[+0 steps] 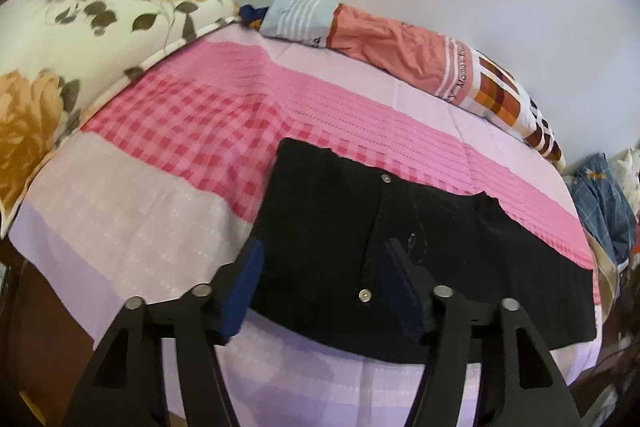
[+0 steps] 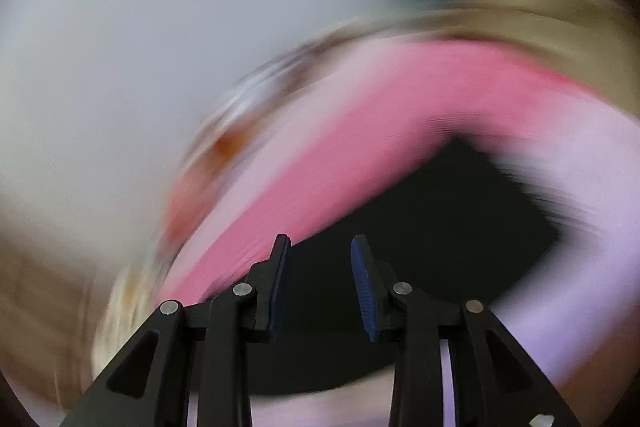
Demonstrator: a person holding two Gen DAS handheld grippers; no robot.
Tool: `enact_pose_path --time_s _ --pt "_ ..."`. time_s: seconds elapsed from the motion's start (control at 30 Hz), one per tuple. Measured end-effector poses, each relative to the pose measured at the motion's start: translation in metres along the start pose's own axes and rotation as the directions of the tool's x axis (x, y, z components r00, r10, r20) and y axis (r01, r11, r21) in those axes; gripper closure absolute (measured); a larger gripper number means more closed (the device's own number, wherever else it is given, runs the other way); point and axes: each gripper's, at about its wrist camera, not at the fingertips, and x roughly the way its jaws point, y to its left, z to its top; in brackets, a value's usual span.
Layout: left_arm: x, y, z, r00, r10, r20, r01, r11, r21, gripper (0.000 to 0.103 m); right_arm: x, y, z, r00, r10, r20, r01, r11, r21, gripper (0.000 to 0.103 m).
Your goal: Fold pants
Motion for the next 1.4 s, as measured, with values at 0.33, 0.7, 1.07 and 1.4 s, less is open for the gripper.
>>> enact_pose_path --time_s 0.33,0.7,1.07,1.4 --pt "0.017 -0.019 -0.009 0.999 0.035 0.011 -0.036 0.997 0.069 0.026 0.244 0.141 -0.003 0.896 -0.002 -0.444 -0.259 0.809 -0.528 0.066" --pt "0.033 0.005 -0.006 0.997 0.076 -0.016 -0.076 0.997 0.022 0.026 0.323 0.128 -0.004 0.777 -0.110 -0.620 -0.337 0.759 -0.558 0.073" --pt "0.047 0.008 -0.005 0.994 0.098 -0.043 -0.098 0.995 -0.005 0.026 0.333 0.135 -0.005 0.801 -0.063 -0.595 -0.366 0.736 -0.570 0.094" --pt "0.071 0.022 -0.010 0.989 0.104 -0.103 -0.109 0.993 -0.044 0.024 0.345 0.119 -0.003 0.875 -0.034 -0.483 -0.262 0.805 -0.532 0.099"
